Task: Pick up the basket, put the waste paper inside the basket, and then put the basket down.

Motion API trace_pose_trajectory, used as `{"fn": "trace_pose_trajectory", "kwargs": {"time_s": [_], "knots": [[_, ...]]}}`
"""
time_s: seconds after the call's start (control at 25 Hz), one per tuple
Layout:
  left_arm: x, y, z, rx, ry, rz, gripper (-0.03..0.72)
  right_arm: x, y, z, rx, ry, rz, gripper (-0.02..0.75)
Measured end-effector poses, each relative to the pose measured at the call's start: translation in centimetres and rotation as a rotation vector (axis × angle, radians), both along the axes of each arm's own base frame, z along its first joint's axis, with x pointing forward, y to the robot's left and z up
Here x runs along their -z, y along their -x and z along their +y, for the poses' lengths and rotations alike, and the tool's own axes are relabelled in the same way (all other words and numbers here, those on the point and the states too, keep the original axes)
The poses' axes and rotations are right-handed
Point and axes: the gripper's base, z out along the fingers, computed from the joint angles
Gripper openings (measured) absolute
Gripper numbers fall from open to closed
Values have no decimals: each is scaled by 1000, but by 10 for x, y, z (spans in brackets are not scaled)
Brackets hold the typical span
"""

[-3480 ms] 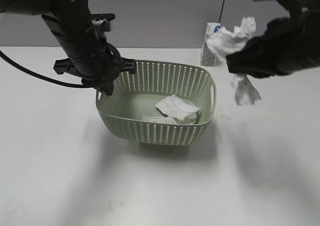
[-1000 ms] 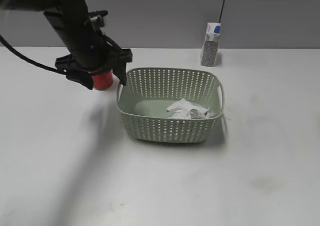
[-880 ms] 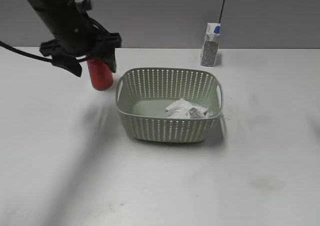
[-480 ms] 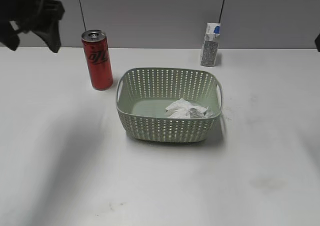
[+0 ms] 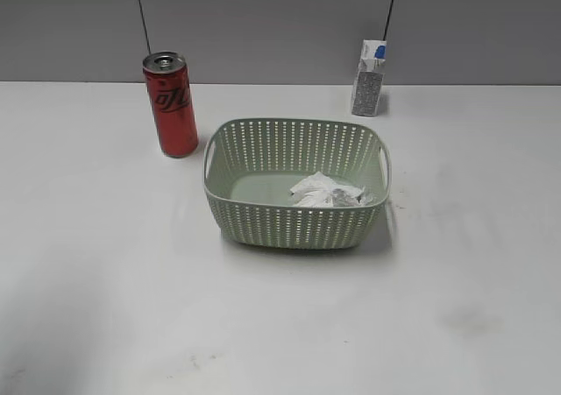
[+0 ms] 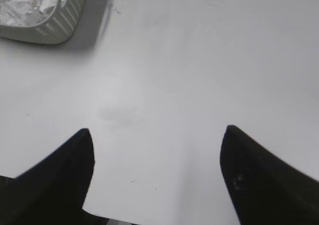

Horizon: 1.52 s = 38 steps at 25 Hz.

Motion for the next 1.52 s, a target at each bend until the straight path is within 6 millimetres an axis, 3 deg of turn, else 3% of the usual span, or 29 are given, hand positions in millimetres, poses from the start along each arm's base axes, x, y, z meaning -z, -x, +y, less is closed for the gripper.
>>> {"fn": "trace_pose_trajectory", "kwargs": {"time_s": [0.16, 0.32, 0.56, 0.88, 1.08, 1.52], "knots": [[7, 52, 14, -2, 28, -106, 591, 15, 43, -1, 4, -3, -61, 592], [28, 98, 28, -12, 38, -175, 591, 39, 82, -2, 9, -5, -123, 592], [55, 148, 43, -28, 52, -308, 591, 70, 123, -3, 10, -8, -229, 592], [61, 196, 58, -39, 110, -596, 591, 64, 159, -3, 10, -16, -475, 592], [61, 204, 63, -23, 65, -661, 591, 64, 170, -2, 7, -29, -552, 592], [62, 202, 66, -18, -19, -678, 590, 63, 171, -2, 6, -34, -556, 592]]}}
